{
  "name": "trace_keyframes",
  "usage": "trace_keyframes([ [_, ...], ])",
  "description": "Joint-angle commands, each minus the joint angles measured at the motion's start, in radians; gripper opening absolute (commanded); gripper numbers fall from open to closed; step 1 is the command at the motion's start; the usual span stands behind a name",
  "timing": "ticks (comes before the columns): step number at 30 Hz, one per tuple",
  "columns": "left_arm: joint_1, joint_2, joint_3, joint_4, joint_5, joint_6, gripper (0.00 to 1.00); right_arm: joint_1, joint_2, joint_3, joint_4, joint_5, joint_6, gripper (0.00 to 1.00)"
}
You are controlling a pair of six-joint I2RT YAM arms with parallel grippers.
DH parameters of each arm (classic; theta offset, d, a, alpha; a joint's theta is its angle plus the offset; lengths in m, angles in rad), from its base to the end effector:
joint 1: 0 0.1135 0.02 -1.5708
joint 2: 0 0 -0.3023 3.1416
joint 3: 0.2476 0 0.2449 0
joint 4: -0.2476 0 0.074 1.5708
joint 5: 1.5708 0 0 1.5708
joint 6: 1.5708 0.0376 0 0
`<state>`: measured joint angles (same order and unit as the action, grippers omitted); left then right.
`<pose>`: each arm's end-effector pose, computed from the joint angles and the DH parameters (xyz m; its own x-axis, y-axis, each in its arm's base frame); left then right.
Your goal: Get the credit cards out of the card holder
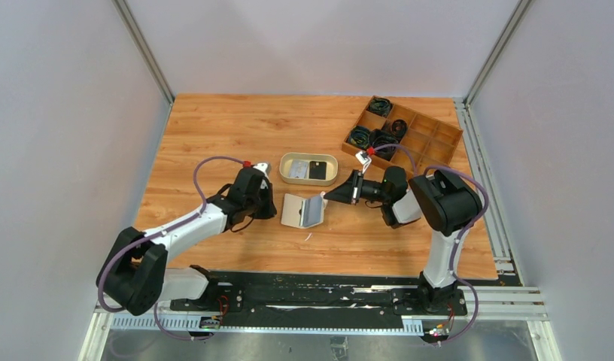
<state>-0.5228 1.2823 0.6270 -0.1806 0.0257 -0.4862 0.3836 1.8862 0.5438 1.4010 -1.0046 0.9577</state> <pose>0.2019 -0.1175 0.2234 -0.8085 -0.0732 -0.5839 0.1542 0.9313 -0.3302 0.2849 0.1492 0.1887 -0.7719 0.1616 -0.6148 -0.6095 0.0869 0.7880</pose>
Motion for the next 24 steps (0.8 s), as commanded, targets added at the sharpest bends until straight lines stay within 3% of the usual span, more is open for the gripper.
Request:
trace_keyframes([
  [1, 0.004, -0.06, -0.063, 0.044, 0.065, -0.079, 0.0, -0.077, 0.09, 0.001, 0.162, -0.088, 0.121, 0.0],
  [6, 0.004, -0.091, -0.125, 0.09, 0.064, -0.134, 0.01, -0.091, 0.127, 0.017, 0.163, -0.101, 0.124, 0.0],
  [12, 0.004, -0.139, -0.16, 0.144, 0.037, -0.201, 0.37, -0.091, 0.134, 0.019, 0.163, -0.11, 0.121, 0.0],
  [17, 0.004, -0.265, -0.143, 0.084, -0.021, -0.225, 0.58, -0.091, 0.136, 0.018, 0.162, -0.112, 0.118, 0.0],
  [19, 0.005, -0.292, -0.133, 0.069, -0.023, -0.215, 0.66, -0.091, 0.139, 0.018, 0.164, -0.113, 0.118, 0.0],
  [24, 0.004, -0.193, -0.124, 0.13, 0.029, -0.213, 0.67, -0.09, 0.138, 0.014, 0.171, -0.114, 0.123, 0.0],
])
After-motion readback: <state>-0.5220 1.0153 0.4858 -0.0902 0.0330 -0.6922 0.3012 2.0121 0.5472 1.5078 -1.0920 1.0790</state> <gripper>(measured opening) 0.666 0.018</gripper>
